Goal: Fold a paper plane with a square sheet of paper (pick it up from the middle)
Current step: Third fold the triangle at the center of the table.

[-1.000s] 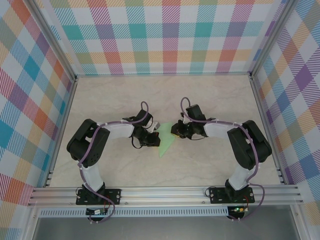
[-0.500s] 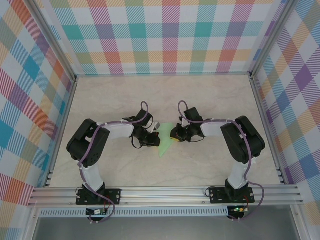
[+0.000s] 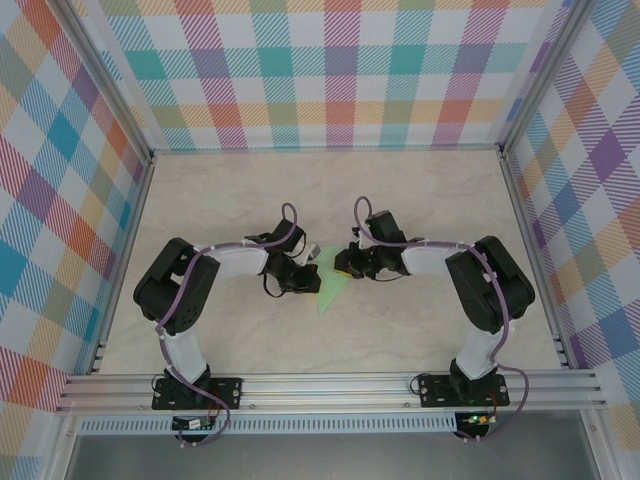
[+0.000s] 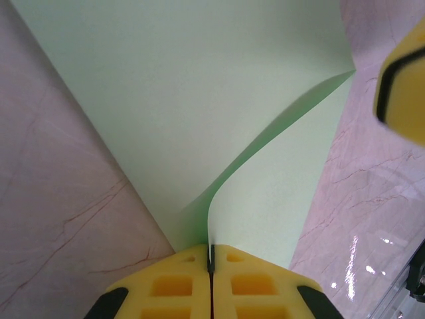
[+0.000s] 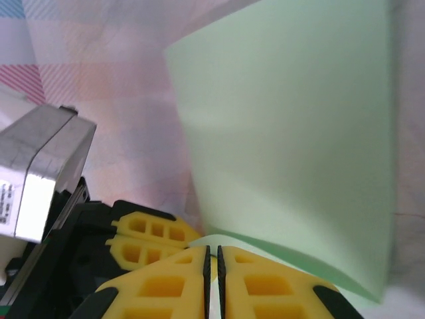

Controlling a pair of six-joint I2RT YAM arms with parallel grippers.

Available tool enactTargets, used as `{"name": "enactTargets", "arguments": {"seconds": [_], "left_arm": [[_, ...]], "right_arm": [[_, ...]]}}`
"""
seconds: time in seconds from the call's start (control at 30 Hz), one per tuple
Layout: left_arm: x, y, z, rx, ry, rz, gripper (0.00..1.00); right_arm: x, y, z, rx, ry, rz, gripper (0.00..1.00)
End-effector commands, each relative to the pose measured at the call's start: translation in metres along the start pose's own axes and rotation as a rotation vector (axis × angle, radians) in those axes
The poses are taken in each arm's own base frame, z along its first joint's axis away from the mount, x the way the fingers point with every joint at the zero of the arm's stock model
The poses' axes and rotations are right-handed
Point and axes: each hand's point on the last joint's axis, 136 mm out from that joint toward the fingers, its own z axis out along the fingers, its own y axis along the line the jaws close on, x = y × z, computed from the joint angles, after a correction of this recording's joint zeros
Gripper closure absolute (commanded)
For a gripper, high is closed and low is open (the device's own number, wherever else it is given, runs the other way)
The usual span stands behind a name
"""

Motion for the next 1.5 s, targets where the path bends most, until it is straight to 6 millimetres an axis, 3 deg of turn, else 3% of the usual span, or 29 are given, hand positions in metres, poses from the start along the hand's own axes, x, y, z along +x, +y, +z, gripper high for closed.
{"name": "enactTargets", "arguments": {"seconds": [0.0, 0.47, 0.8, 0.93, 1.1, 1.27, 1.47], "left_arm": [[0.025, 0.034, 0.011, -0.109, 0.073, -0.04, 0.94], [0.022, 0.028, 0.0, -0.121, 0.051, -0.041, 0.91], [0.005, 0.015, -0.043, -0.189, -0.07, -0.069, 0.63], [0.002, 0.013, -0.064, -0.218, -0.151, -0.115, 0.61], [-0.003, -0.018, -0.08, -0.053, -0.249, -0.19, 0.69], [-0.003, -0.051, -0.074, 0.116, -0.244, -0.196, 0.77], [0.004, -0.062, -0.043, 0.185, -0.164, -0.206, 0.78]], "right_arm": [[0.009, -0.001, 0.011, -0.02, 0.047, 0.002, 0.87], [0.028, -0.066, 0.018, 0.178, 0.042, 0.105, 0.89], [0.025, -0.061, 0.015, 0.182, 0.026, 0.107, 0.89], [0.025, -0.068, 0.02, 0.215, 0.033, 0.134, 0.89], [0.026, -0.07, 0.019, 0.232, 0.02, 0.146, 0.88], [0.026, -0.069, 0.02, 0.232, 0.026, 0.152, 0.88], [0.025, -0.068, 0.02, 0.239, 0.029, 0.149, 0.89]]}}
